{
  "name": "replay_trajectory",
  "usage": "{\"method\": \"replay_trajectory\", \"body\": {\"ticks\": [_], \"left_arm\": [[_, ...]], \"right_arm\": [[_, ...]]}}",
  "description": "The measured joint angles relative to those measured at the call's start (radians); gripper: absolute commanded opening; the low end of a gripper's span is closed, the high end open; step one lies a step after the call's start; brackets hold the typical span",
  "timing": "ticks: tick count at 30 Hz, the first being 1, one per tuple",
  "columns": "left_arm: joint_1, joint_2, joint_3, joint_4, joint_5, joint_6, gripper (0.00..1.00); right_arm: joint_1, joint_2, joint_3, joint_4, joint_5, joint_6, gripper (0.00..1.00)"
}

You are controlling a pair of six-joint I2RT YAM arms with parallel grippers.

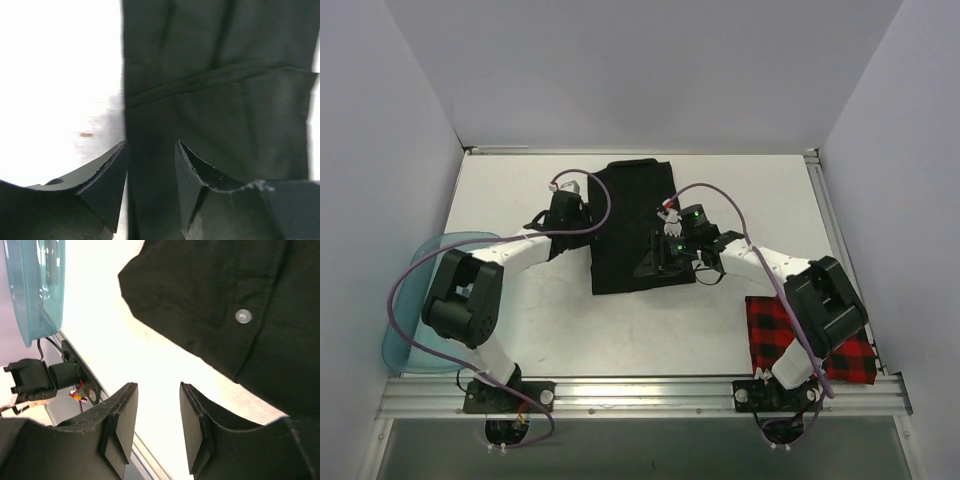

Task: Fold and stack the long sleeve shirts
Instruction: Fold the shirt

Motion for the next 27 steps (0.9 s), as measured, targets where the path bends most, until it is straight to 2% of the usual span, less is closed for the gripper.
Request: {"method": "replay_trajectory", "body": {"ticks": [8, 18, 23, 27], "left_arm": [[0.003, 0.137, 0.039, -0.031, -0.025, 0.009, 0.46], [0.009, 0.198, 0.107, -0.029, -0.019, 0.028, 0.15], [0.009, 0.199, 0.117, -0.036, -0.019, 0.040, 0.15], [0.009, 0.199, 0.122, -0.043, -0.019, 0.051, 0.15]], "right_arm": [[0.053, -0.003, 0.006, 0.010, 0.007, 0.012, 0.39], [0.079, 0.068, 0.023, 0.042, 0.002, 0.034, 0.39], [0.089, 0.103, 0.057, 0.063, -0.005, 0.061, 0.39], [0.108, 0.143, 0.096, 0.146, -0.012, 0.108, 0.39]]}}
